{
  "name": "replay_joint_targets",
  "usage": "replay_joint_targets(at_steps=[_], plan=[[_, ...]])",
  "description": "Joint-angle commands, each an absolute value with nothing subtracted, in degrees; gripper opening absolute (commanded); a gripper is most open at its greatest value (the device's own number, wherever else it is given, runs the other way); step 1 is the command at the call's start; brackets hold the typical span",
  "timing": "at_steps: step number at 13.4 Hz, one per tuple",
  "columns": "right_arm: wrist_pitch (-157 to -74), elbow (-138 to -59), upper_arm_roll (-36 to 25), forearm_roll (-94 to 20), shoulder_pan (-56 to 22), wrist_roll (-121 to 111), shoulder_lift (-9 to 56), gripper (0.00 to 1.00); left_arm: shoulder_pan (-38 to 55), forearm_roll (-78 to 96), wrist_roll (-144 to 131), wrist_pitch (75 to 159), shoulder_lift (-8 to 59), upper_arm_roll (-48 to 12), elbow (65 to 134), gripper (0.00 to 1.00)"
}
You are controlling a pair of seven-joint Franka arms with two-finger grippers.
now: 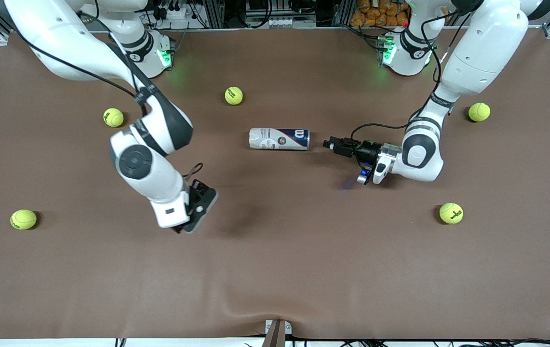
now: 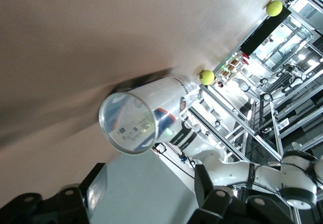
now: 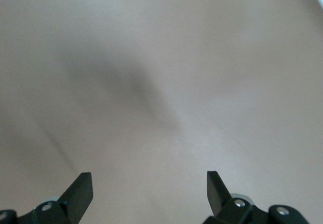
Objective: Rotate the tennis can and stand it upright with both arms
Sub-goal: 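Grasp the can's end with the left gripper while the right gripper withdraws, then hold the can with the left gripper while the right arm returns to rest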
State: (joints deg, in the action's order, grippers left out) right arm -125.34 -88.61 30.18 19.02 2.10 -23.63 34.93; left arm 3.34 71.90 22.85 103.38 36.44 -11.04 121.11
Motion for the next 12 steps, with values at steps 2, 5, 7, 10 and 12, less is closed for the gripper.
replay_joint_targets(at_steps=[2,5,7,10,12], plan=[[-122.00,-90.53,20.61,14.62,-1.39,-19.16,25.77,1.00,7.54,78.64,23.55,108.79,34.80,-11.16,122.52,0.74],[-115.43,-90.00,11.47,-0.65,-0.44,-19.34,21.99,1.00,9.92,80.42,23.55,111.18,35.24,-11.16,122.43,0.74],[-108.23,-90.09,5.30,-3.95,-0.79,-19.16,18.13,1.00,9.84,80.51,22.95,111.45,35.51,-11.25,122.43,0.74],[-96.18,-90.00,-2.43,-3.96,-0.97,-19.16,11.71,1.00,10.63,82.70,22.32,112.06,36.82,-11.25,121.73,0.74],[-92.91,-90.00,-4.74,-3.78,-1.14,-19.07,8.02,1.00,12.38,84.98,22.32,114.16,36.91,-11.25,121.55,0.73]])
